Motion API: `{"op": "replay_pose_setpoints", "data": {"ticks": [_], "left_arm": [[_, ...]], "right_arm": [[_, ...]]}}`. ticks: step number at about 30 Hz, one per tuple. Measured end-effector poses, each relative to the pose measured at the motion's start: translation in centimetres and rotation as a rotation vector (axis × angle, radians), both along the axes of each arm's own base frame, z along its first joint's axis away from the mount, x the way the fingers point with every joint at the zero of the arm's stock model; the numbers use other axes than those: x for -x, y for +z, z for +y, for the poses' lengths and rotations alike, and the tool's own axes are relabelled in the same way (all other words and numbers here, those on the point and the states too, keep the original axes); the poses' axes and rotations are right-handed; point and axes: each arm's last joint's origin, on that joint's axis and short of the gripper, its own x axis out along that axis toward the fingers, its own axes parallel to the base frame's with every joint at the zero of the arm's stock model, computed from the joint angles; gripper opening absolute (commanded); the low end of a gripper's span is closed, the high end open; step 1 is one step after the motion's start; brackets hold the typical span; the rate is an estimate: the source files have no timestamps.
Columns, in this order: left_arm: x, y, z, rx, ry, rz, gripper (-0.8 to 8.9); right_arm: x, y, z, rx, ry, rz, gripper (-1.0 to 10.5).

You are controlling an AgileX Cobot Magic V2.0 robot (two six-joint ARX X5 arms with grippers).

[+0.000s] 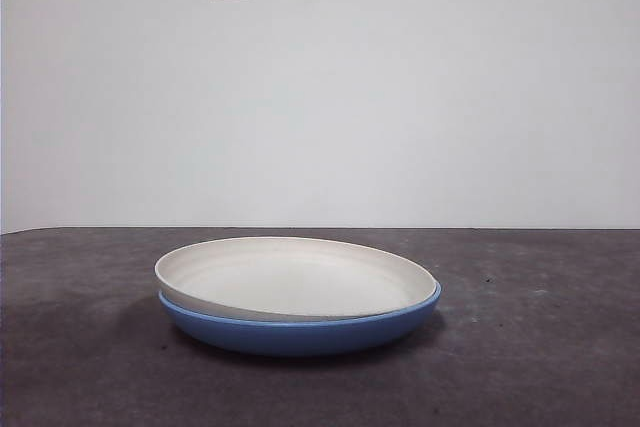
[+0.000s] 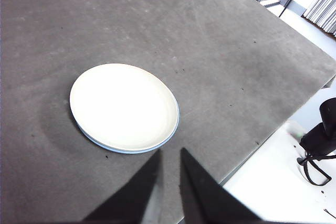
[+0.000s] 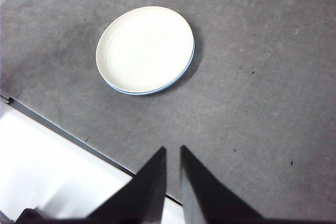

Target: Pick up the white plate, put it on the blue plate, put it on desk

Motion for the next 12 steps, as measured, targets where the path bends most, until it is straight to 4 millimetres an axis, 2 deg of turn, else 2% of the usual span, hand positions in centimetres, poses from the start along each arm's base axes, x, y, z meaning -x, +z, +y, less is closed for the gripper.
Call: {"op": "replay_pose_setpoints", "data": {"ticks": [12], "left_arm": [[0.0,0.0,0.0,0.0,0.0,0.0,0.29]], "right_arm": [[-0.07,0.1,0.04,-0.006,0.0,-0.01,0.2]]}}
